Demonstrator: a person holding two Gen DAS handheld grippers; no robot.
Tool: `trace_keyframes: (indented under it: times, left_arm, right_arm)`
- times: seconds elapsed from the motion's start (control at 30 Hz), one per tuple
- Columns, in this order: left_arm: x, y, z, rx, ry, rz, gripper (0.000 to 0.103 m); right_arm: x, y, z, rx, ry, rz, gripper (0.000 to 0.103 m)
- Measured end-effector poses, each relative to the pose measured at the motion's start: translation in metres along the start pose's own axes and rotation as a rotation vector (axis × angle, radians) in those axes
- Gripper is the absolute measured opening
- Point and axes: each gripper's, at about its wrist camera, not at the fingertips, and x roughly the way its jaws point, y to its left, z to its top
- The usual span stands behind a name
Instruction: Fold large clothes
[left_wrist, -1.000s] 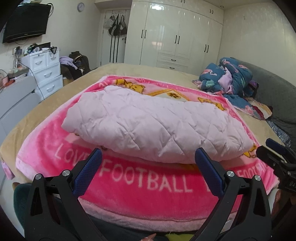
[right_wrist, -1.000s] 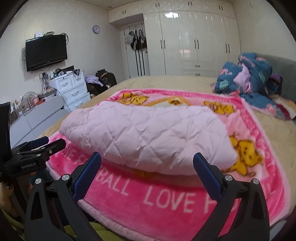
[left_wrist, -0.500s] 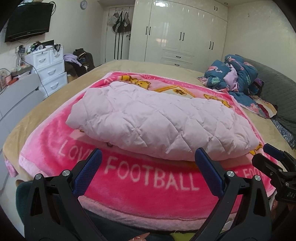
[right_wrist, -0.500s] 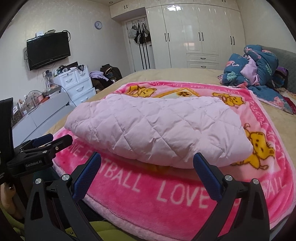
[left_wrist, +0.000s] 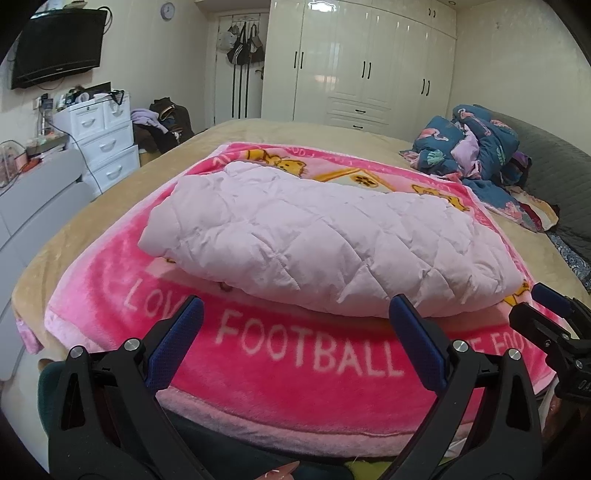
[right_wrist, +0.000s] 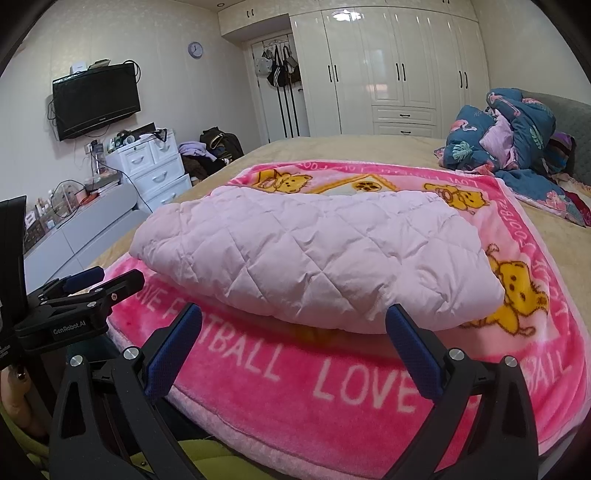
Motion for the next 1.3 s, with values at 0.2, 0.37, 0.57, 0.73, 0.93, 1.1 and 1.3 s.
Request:
trace_keyframes:
  times: [0.2,0.37,0.57,0.73,0.93,1.1,1.3]
  left_arm:
    - [-0.0001,0.0007,0.0003,0.000,0.000,0.000,0.094]
    - [-0.0006,0.0014,0.0003,0.002,0.000,0.003,0.094]
    - [-0.0011,0.0025,0.0016,0.002,0.000,0.007,0.094]
    - [-0.0009,0.0025,0.0019,0.002,0.000,0.008,0.094]
    - [-0.0020,0.0051,0.0024,0.003,0.001,0.010,0.094]
    - [-0.0019,0.0044,0.0025,0.001,0.001,0.010,0.094]
    - [-0.0022,0.0044,0.0028,0.004,-0.001,0.010,0.094]
  right_arm:
    - [-0.0003,-0.0002,-0.0013,0.000,0.003,0.001,0.099]
    - [-0.0013,-0.0008,-0.0037,0.000,0.008,-0.001,0.099]
    - [-0.0003,-0.0014,-0.0033,0.000,0.010,0.000,0.099]
    - [-0.0014,-0.0028,-0.0037,0.002,0.013,-0.002,0.099]
    - [-0.0007,-0.0037,-0.0036,0.002,0.018,-0.001,0.099]
    - [-0.0008,-0.0038,-0.0038,0.002,0.018,0.000,0.099]
    - [-0.0008,-0.0035,-0.0038,0.002,0.020,-0.001,0.099]
